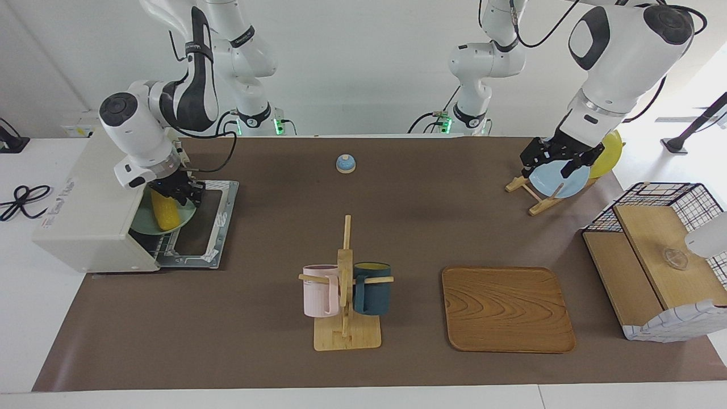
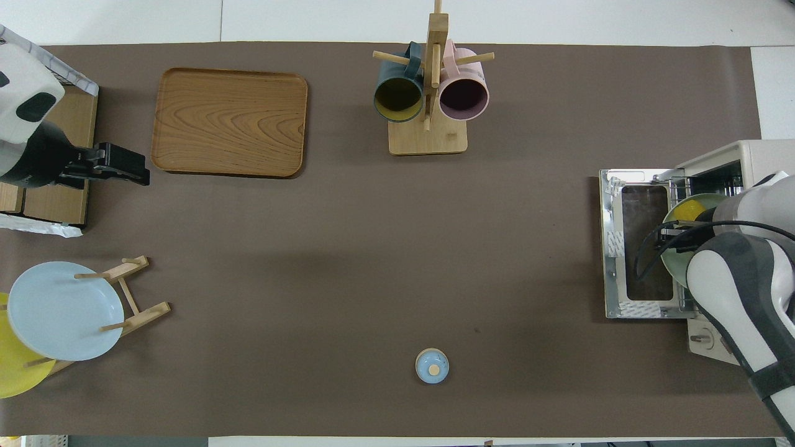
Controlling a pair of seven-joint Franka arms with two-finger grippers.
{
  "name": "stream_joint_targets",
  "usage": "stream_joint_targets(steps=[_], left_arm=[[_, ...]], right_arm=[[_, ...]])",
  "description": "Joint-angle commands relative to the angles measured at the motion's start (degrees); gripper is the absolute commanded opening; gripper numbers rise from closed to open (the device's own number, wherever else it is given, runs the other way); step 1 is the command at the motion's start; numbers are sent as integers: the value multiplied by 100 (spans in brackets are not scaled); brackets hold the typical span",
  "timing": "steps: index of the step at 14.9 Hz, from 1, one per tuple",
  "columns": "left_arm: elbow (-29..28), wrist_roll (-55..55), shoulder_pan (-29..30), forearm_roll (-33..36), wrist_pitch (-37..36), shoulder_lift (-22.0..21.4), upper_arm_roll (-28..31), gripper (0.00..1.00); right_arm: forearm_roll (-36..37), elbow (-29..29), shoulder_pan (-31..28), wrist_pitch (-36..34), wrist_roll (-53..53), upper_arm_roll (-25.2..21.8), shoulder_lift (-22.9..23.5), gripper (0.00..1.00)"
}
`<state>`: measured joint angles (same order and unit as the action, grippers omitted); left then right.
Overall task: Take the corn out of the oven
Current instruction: 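Grasp the green plate with corn inside the oven with the right gripper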
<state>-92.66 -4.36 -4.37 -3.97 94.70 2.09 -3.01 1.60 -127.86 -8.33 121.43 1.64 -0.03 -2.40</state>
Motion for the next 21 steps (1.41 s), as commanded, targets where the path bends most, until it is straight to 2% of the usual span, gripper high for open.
stream_joint_targets(steps=[1,6,8,10,12,14,17,21], left_arm=[[-112,32,-64,-104,119,-59,55,100],[-112,23,-64,-104,111,-59,55,100],[-103,23,-64,-113,119,-51,55,100],[-77,23,-64,-165,119,-42,55,100],[-94,23,-38,-227,172,-51,55,100],[-94,14,-56,-227,155,-42,55,100],[-94,14,-56,-227,163,-51,55,100],[-68,14,-56,-227,172,-42,55,100]], right_arm=[[68,-204,-2,205,-58,21,-85,40],[68,-424,-19,399,-111,21,-129,39],[68,-503,-28,442,-111,21,-146,31],[68,-486,16,408,-103,21,-146,0],[208,-355,147,285,-103,38,-111,0],[594,-39,401,-56,-50,47,-41,0],[648,821,858,-829,160,65,257,0],[780,1859,1701,-1595,994,74,609,0]])
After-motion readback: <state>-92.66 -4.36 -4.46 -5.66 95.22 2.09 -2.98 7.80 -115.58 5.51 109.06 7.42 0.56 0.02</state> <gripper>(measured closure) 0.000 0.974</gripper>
